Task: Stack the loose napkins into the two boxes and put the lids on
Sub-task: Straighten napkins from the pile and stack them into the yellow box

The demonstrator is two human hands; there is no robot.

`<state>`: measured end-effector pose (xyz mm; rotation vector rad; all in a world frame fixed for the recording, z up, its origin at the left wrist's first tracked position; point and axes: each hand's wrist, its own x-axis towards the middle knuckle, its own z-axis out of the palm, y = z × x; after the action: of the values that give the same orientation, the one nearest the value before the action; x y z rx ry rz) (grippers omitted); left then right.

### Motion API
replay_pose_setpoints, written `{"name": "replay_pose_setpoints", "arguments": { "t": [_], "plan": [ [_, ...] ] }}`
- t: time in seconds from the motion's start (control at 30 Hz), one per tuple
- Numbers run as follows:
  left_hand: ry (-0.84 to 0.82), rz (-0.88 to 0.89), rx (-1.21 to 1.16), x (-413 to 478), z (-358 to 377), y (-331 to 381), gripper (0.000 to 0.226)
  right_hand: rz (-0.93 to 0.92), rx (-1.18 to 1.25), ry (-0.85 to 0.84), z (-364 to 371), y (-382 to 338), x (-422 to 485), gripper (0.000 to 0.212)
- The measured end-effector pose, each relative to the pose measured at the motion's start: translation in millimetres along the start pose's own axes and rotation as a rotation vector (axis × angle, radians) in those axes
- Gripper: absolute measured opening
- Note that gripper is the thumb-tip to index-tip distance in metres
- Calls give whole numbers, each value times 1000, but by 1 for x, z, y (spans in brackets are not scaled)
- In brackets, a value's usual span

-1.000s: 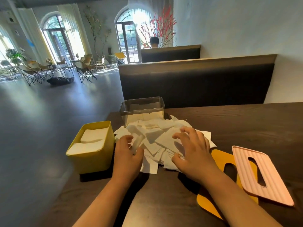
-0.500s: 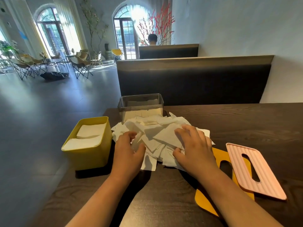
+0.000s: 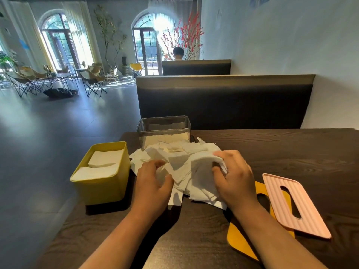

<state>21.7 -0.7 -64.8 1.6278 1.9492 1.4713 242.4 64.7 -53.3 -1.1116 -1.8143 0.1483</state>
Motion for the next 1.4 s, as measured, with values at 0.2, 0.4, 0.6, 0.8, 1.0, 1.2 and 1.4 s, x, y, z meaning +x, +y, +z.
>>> {"name": "replay_pose_setpoints", "arguments": {
  "t": [0.2, 0.4, 0.6, 0.8, 1.0, 1.2, 1.4],
  "plan": [
    [-10, 134, 2, -6, -1, 5, 45, 258, 539, 29, -14, -13, -1, 17],
    [-198, 129, -166, -17, -2, 20, 82, 496, 913, -275, -17, -25, 4, 39],
    [-203, -82, -506, -11, -1, 24, 91, 514, 1019, -469, -10, -30, 0, 41],
    [-222, -25, -465, -10, -4, 26, 56, 419, 813, -585, -8, -24, -3, 43],
    [-283, -23, -502, -11, -17, 26, 28, 340, 708, -585, -10, -29, -5, 10],
    [-317, 107, -261, -21, -37, 28, 63, 216, 614, -522, -16, -38, -11, 24],
    [-389, 51, -139, -43, -49, 10, 77, 130, 409, -850, -16, -39, -16, 36]
  ]
}}
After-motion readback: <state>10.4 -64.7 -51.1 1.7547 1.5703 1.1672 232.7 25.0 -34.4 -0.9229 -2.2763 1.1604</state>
